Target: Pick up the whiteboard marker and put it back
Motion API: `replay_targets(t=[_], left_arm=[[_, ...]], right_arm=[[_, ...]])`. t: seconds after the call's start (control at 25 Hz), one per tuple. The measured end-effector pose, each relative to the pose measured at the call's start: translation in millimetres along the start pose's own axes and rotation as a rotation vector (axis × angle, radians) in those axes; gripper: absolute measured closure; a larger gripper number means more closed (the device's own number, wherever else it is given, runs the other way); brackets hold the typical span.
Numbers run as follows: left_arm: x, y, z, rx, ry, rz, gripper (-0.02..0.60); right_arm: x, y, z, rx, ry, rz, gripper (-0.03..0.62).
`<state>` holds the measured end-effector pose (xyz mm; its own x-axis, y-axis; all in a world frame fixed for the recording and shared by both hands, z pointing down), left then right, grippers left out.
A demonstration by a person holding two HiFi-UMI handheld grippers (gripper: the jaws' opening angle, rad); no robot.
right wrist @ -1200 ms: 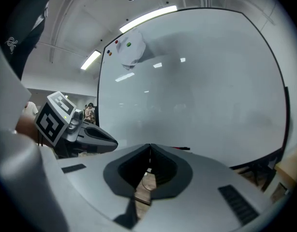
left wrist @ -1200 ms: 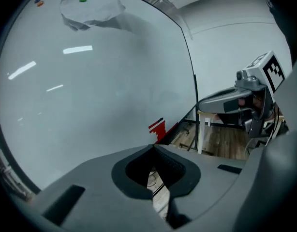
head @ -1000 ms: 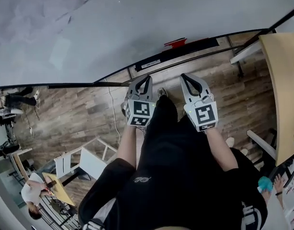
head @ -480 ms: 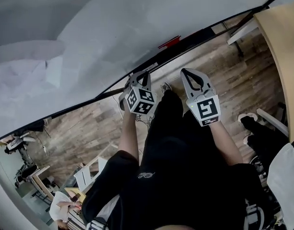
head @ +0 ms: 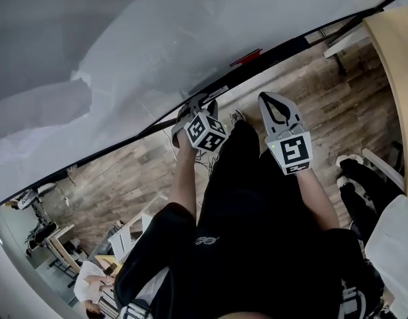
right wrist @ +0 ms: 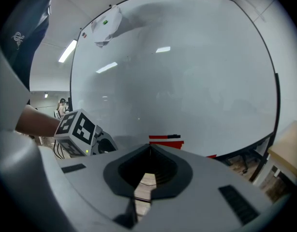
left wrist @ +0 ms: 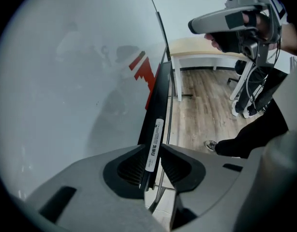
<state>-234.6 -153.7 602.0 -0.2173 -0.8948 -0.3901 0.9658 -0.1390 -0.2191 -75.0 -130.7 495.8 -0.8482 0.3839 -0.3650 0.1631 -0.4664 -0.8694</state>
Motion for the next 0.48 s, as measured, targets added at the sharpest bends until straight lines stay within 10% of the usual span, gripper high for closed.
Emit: replay_targets(t=[0.48], left_arm=[[-8, -2, 34, 0.078, -0.070, 0.093, 0.457]], right_arm=[[-20, -2, -9, 0.010, -0.065, 0.014, 0.592]])
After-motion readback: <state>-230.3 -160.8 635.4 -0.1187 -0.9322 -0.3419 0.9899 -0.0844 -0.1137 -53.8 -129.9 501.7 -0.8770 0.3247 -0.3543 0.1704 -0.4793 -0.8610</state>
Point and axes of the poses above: the fingertips, and each gripper's own axes: z forward along the fingers, x to its left, y out of its top, the point moved 2 cm from there along -z, backward along the fingers, and after that the axes turned 15 degrees about z, right-handed, at the moved point
